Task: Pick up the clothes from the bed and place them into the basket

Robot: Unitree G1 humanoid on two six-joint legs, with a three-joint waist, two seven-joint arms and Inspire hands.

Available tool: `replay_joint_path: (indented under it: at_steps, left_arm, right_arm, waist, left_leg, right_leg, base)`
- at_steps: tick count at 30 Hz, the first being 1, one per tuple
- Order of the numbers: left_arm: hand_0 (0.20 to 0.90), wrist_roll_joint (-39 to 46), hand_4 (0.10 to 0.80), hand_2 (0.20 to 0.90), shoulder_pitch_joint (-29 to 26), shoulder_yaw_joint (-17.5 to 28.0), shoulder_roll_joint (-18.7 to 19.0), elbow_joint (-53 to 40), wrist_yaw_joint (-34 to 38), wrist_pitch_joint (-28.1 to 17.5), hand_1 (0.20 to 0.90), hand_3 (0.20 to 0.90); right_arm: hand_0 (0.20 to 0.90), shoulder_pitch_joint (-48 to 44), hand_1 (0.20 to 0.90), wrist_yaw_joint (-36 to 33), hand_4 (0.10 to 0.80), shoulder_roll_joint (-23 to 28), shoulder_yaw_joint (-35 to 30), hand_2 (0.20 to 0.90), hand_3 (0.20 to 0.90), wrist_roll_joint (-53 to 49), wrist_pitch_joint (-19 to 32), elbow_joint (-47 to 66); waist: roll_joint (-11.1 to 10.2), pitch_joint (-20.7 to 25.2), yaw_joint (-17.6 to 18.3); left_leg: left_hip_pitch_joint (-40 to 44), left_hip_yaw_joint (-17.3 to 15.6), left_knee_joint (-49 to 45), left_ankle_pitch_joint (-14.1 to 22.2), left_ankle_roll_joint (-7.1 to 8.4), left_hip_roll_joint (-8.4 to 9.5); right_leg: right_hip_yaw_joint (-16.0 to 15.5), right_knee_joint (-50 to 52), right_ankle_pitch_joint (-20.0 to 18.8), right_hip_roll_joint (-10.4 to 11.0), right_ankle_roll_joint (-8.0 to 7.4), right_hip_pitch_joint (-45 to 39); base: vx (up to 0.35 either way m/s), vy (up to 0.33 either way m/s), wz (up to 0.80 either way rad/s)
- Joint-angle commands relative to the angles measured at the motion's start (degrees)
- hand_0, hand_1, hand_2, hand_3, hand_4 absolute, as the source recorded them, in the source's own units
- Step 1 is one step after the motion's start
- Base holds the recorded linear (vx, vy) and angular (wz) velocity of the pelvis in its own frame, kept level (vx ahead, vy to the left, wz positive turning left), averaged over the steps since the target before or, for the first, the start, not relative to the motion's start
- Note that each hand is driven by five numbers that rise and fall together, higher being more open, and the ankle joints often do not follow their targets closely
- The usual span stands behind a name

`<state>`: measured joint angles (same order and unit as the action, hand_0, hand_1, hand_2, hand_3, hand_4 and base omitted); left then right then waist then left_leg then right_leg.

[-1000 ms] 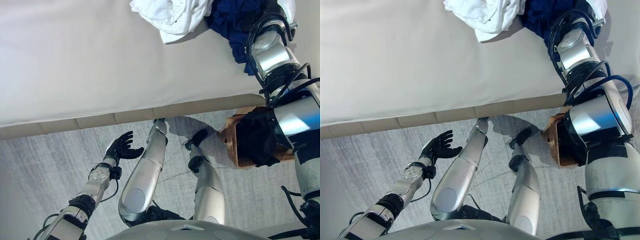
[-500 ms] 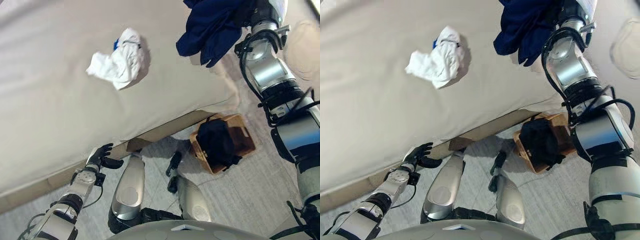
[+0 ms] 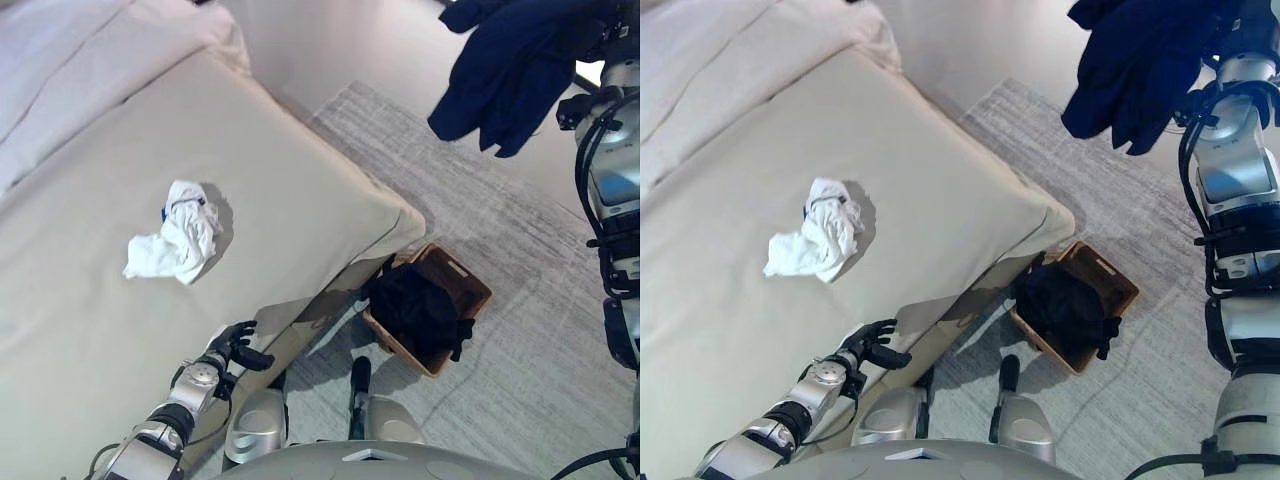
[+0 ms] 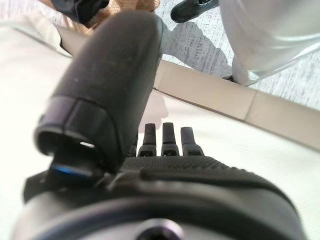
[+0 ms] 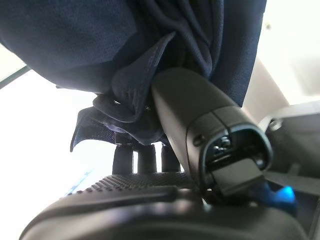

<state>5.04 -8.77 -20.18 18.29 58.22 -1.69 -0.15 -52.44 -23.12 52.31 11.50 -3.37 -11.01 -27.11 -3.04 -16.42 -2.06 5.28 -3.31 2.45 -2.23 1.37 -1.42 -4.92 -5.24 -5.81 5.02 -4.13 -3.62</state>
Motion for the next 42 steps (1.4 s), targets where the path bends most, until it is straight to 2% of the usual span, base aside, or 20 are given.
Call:
replay_joint_path:
  at_steps: [1,5,10,14,22,27,33,34,35,36,42]
  left_arm:
    - [0.900,-1.6,0.800,0.900,2.7,-1.9,0.4,4.6,-0.5,-1.0,0.900,0.900]
    - [0.900,-2.1,0.800,0.900,3.2,-1.0,0.4,5.0,-0.6,-1.0,0.900,0.900]
    - [0.900,-2.6,0.800,0.900,1.3,-1.6,0.3,3.2,-1.4,-1.5,0.900,0.900]
    - [0.900,-1.0,0.800,0.900,-1.7,-4.9,0.1,1.4,-0.3,-2.4,0.900,0.900]
    - [0.900,2.4,0.800,0.900,-4.1,-7.6,-0.7,0.4,0.9,-5.9,0.900,0.900]
    - [0.900,7.8,0.800,0.900,-6.3,-6.4,-1.1,0.3,2.0,-7.5,0.900,0.900]
    - [0.900,10.8,0.800,0.900,-6.1,-4.0,0.0,-2.5,3.5,-8.6,0.900,0.900]
    - [0.900,11.1,0.800,0.900,-6.0,-3.8,0.2,-2.8,3.7,-8.6,0.900,0.900]
    - [0.900,11.7,0.800,0.900,-6.1,-3.7,0.6,-3.4,4.0,-8.5,0.900,0.900]
    - [0.900,12.1,0.800,0.900,-6.2,-3.5,0.9,-3.7,4.2,-8.5,0.900,0.900]
    - [0.900,13.9,0.800,0.900,-5.3,-2.7,2.4,-6.9,4.7,-9.0,0.900,0.900]
  right_arm:
    - [0.300,-0.1,0.300,1.4,0.100,4.7,-2.0,0.300,0.200,0.6,3.9,3.7]
    - [0.300,4.8,0.300,4.3,0.100,2.7,-3.4,0.300,0.200,1.9,4.4,4.1]
    - [0.300,9.4,0.300,5.7,0.100,0.4,-3.7,0.300,0.200,3.7,4.4,1.4]
    - [0.300,6.7,0.300,3.5,0.100,-0.8,-0.6,0.300,0.200,3.0,3.7,-5.0]
    - [0.300,5.4,0.300,1.9,0.100,-1.7,1.9,0.300,0.200,1.9,3.1,-13.8]
    - [0.300,2.4,0.300,0.1,0.100,-1.9,4.2,0.300,0.200,1.7,2.1,-17.2]
    - [0.300,0.6,0.300,-2.5,0.100,-3.5,5.5,0.300,0.200,0.2,-0.4,-20.0]
    - [0.326,0.7,0.326,-2.8,0.130,-3.8,5.4,0.326,0.230,-0.1,-0.4,-20.5]
    - [0.721,0.7,0.721,-3.5,0.591,-4.2,5.3,0.721,0.691,-0.6,-0.6,-21.1]
    - [0.900,0.7,0.900,-4.1,0.800,-4.6,5.1,0.900,0.900,-0.8,-0.7,-21.7]
    - [0.900,0.8,0.900,-8.5,0.800,-5.4,3.0,0.900,0.900,-2.2,1.1,-24.8]
  waist:
    - [-1.4,8.9,0.2]
    - [-1.1,8.5,1.0]
    - [0.2,4.9,1.9]
    - [2.0,0.9,2.4]
    - [5.8,-3.6,3.1]
    - [8.8,-8.4,3.3]
    - [9.6,-13.4,2.9]
    - [9.6,-13.4,2.7]
    - [9.7,-13.4,2.4]
    - [9.7,-13.4,2.2]
    - [11.0,-13.4,0.6]
  left_leg:
    - [-1.4,0.8,-4.1,6.4,-0.40,1.03]
    - [-1.4,0.1,-6.7,7.7,-0.41,0.95]
    - [-4.4,0.4,-11.8,8.3,-0.44,0.59]
    - [-6.0,1.5,-10.3,6.8,-0.25,0.62]
    - [-8.1,3.1,-6.6,3.8,0.83,1.17]
    - [-14.0,3.8,-9.9,3.3,1.28,2.22]
    - [-22.7,3.8,-18.3,4.6,0.21,2.56]
    - [-23.9,3.7,-19.2,4.8,0.03,2.58]
    - [-26.1,3.7,-20.7,5.2,-0.30,2.69]
    - [-27.9,3.7,-21.9,5.4,-0.54,2.82]
    - [-38.1,3.6,-28.6,6.9,-1.67,3.60]
  right_leg:
    - [-0.6,6.3,6.4,-1.7,1.09,0.6]
    - [0.2,7.3,7.0,-1.9,1.60,0.6]
    - [1.0,10.7,7.7,-1.7,2.48,2.6]
    - [1.0,11.5,7.6,-1.8,2.66,4.8]
    - [0.0,12.9,8.2,-1.2,3.01,8.0]
    - [-0.5,16.9,9.0,-0.4,4.01,14.8]
    - [0.0,25.3,10.4,-0.3,5.11,24.2]
    - [0.0,26.5,10.8,-0.2,5.20,25.4]
    - [-0.1,28.6,11.5,-0.2,5.37,27.8]
    - [-0.2,30.3,12.0,-0.3,5.54,29.6]
    - [-0.2,40.7,15.8,-0.7,6.43,40.1]
  base:
    - [0.050,-0.079,-0.26]
    - [0.053,-0.100,-0.28]
    - [-0.095,-0.080,-0.13]
    - [-0.240,-0.028,-0.03]
    - [-0.155,0.024,0.07]
    - [-0.148,0.025,0.10]
    - [-0.105,-0.044,0.00]
    - [-0.061,-0.068,0.05]
    - [-0.052,-0.064,0.09]
    - [-0.045,-0.071,0.12]
    - [-0.013,-0.052,0.20]
